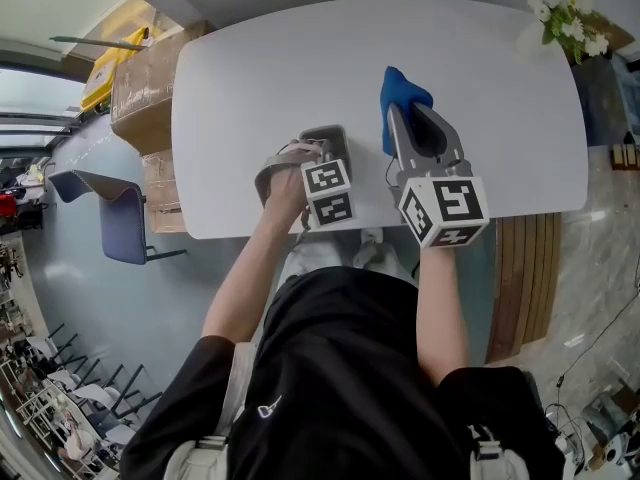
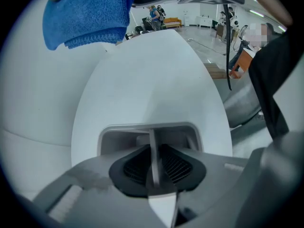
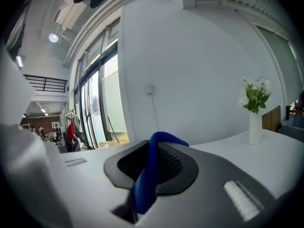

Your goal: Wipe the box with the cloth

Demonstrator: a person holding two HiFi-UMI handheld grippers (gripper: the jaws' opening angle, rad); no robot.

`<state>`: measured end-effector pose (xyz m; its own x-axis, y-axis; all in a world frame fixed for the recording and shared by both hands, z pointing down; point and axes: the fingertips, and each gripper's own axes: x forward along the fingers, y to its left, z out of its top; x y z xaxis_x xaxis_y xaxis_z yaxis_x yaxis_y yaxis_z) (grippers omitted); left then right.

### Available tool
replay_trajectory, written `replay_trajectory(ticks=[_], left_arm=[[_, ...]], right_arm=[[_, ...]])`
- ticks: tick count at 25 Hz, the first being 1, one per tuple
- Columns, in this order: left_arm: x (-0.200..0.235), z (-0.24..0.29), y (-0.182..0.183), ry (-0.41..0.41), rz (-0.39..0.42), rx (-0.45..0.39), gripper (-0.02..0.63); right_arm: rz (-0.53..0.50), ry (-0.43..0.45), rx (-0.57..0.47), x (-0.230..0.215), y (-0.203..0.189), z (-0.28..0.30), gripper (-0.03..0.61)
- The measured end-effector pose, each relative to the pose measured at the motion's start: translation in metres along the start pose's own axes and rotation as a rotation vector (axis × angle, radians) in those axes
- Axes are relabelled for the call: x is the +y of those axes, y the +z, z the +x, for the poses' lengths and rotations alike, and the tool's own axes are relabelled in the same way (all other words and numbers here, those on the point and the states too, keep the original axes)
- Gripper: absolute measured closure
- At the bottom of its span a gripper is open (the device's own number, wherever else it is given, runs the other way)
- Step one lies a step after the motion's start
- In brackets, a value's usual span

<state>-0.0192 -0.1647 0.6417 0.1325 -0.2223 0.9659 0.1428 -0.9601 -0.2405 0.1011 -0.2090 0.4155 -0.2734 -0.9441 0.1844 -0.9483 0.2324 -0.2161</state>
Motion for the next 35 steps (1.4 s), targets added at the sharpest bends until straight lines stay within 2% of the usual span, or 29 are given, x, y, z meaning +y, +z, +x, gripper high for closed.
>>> replay_trajectory(ticks=[4, 11, 16, 20, 23, 29, 35], left_arm=[[0.001, 0.0, 0.002, 0.015, -0.01, -0.006, 0.538], [-0.003, -0.011, -0.002, 0.003, -0.033, -0.092, 0.554], [-0.002, -0.033, -0.006, 0.01, -0.195, -0.232, 0.566], [0.006, -0.058, -0.006, 0.057, -0.295, -0.338, 0.566], [0.012, -0.081, 0.0, 0.076, -0.39, -0.448, 0.566], [0.023, -0.12, 0.002, 0.112, -0.527, -0.638, 0.566], [0.031, -0.15, 0.001, 0.149, -0.562, -0.733, 0.566]], right_arm=[[-0.004, 0.005, -0.001, 0.003, 0.0, -0.001, 0.526], [-0.015, 0.021, 0.007, 0.007, -0.002, -0.004, 0.526], [-0.025, 0.045, 0.01, 0.012, -0.002, -0.006, 0.526], [-0.043, 0.077, 0.003, 0.018, 0.002, -0.005, 0.526], [-0.059, 0.108, -0.003, 0.025, 0.007, -0.006, 0.526], [-0.101, 0.238, -0.02, 0.048, 0.013, -0.012, 0.526], [-0.207, 0.451, -0.05, 0.081, 0.024, -0.029, 0.526]])
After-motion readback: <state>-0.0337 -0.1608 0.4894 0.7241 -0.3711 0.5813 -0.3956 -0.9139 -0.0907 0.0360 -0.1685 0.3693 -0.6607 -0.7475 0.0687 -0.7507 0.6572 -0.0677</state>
